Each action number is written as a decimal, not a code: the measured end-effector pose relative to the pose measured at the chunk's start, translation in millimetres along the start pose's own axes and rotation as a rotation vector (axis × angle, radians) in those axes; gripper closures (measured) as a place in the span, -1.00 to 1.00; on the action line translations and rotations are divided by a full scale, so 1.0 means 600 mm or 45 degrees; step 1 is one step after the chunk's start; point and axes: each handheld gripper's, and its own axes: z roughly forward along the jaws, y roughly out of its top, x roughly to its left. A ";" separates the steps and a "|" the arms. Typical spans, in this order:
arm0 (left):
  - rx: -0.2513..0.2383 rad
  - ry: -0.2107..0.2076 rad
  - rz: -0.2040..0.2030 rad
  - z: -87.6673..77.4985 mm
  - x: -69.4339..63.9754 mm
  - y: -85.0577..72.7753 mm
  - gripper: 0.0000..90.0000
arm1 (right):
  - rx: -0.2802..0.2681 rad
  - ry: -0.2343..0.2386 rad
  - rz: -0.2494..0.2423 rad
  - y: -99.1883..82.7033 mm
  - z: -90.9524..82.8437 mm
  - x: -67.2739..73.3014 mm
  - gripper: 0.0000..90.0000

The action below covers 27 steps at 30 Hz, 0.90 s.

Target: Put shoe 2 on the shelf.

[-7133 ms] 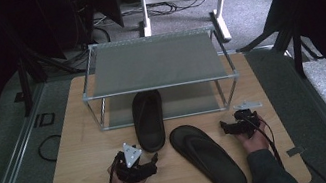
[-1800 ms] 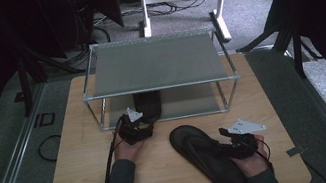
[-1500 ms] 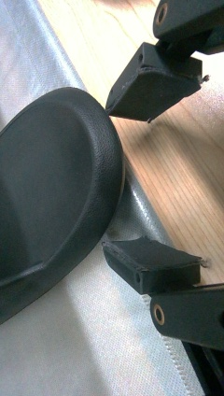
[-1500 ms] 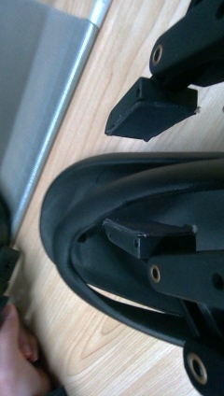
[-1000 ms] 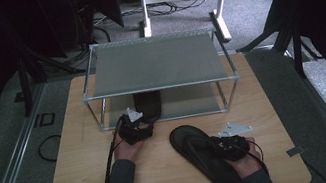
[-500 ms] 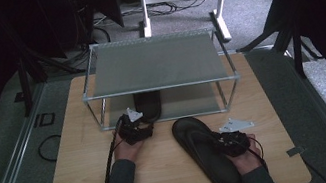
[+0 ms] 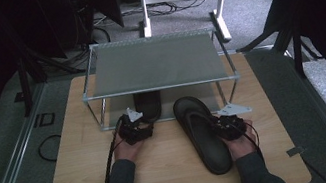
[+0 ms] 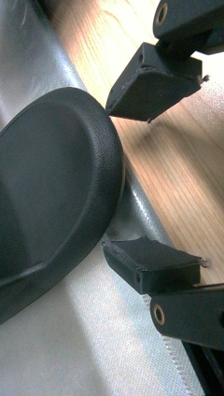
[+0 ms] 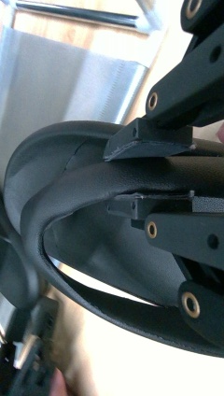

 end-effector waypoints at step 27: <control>-0.001 -0.002 -0.002 0.000 0.001 0.000 -0.32 | -0.032 -0.123 0.052 0.060 0.105 0.010 0.60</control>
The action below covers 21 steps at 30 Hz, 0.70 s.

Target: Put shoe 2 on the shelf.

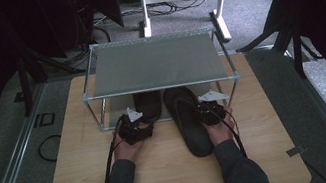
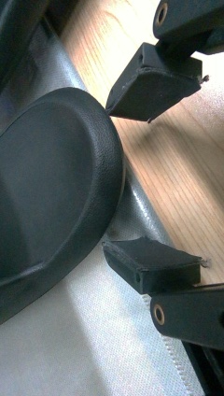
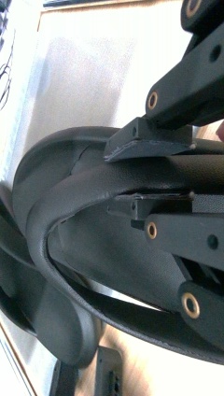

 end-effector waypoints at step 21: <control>0.000 0.000 0.001 0.000 0.000 0.000 -0.32 | -0.039 -0.095 0.096 0.000 0.043 0.015 0.58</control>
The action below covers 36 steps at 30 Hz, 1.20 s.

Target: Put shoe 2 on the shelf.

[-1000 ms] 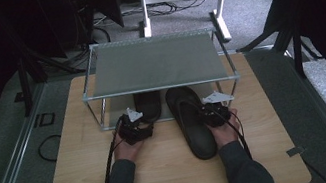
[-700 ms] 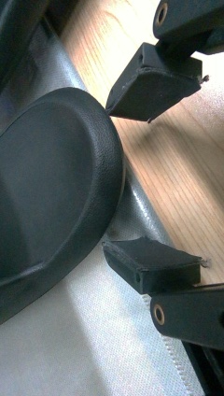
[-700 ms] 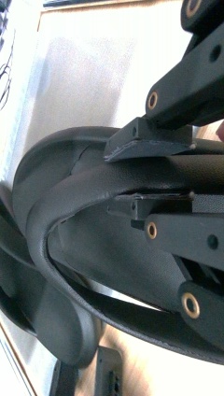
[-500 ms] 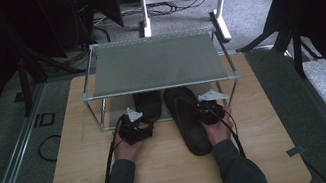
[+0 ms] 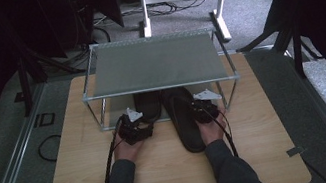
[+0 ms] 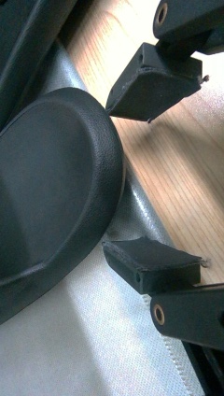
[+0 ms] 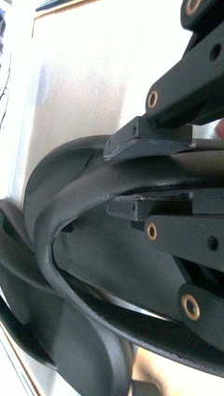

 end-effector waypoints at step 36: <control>0.000 0.003 0.002 0.000 -0.001 0.000 -0.32 | 0.088 0.233 -0.188 -0.083 -0.144 -0.003 -0.28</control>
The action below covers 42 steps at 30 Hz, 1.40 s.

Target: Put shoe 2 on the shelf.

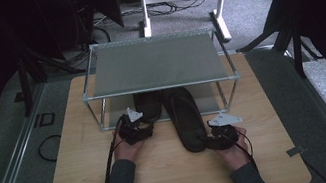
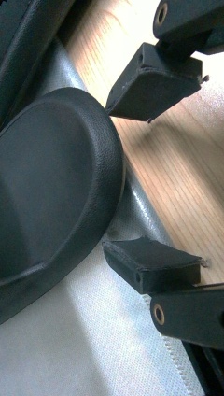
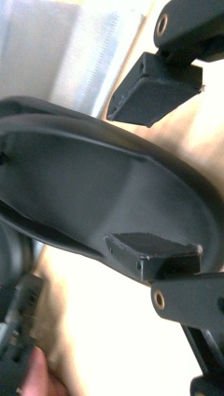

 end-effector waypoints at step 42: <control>0.000 0.002 0.001 0.000 0.000 0.000 -0.32 | 0.144 0.045 -0.123 -0.045 0.020 0.037 -0.41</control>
